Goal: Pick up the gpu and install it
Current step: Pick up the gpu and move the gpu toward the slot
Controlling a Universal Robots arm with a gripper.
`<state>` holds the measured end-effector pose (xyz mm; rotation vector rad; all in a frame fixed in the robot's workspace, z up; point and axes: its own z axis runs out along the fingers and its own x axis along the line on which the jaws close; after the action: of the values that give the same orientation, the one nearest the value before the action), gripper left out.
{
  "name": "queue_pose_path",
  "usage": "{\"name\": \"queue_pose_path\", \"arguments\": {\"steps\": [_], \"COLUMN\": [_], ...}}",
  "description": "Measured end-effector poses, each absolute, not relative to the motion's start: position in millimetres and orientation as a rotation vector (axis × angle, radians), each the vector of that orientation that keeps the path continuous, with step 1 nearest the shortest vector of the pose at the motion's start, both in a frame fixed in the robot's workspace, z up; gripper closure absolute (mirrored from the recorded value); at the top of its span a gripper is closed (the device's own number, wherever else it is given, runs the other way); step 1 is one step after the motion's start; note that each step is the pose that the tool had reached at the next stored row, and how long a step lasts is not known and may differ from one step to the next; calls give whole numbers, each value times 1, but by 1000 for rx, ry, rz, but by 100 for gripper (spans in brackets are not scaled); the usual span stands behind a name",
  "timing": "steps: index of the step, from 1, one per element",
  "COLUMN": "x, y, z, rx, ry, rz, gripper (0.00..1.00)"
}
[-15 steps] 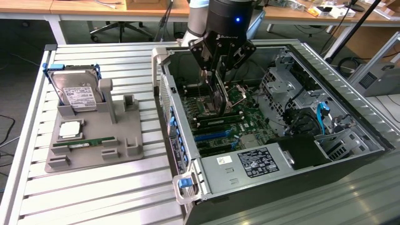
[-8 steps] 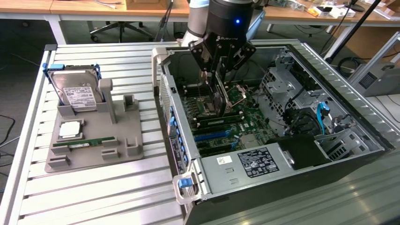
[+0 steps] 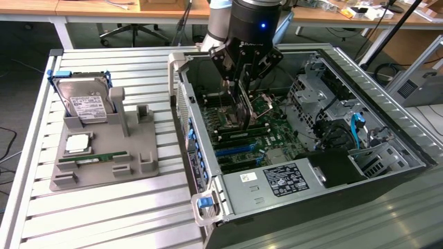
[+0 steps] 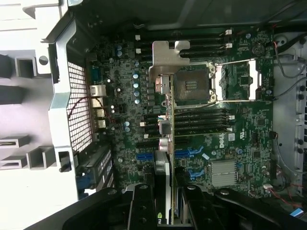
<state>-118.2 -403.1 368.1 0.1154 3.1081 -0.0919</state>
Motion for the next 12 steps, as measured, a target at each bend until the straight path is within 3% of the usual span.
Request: {"name": "queue_pose_path", "arguments": {"steps": [12], "x": [-117], "y": [-404], "z": [364], "rx": [115], "ry": [3108], "rz": [-92], "gripper": [73]}}
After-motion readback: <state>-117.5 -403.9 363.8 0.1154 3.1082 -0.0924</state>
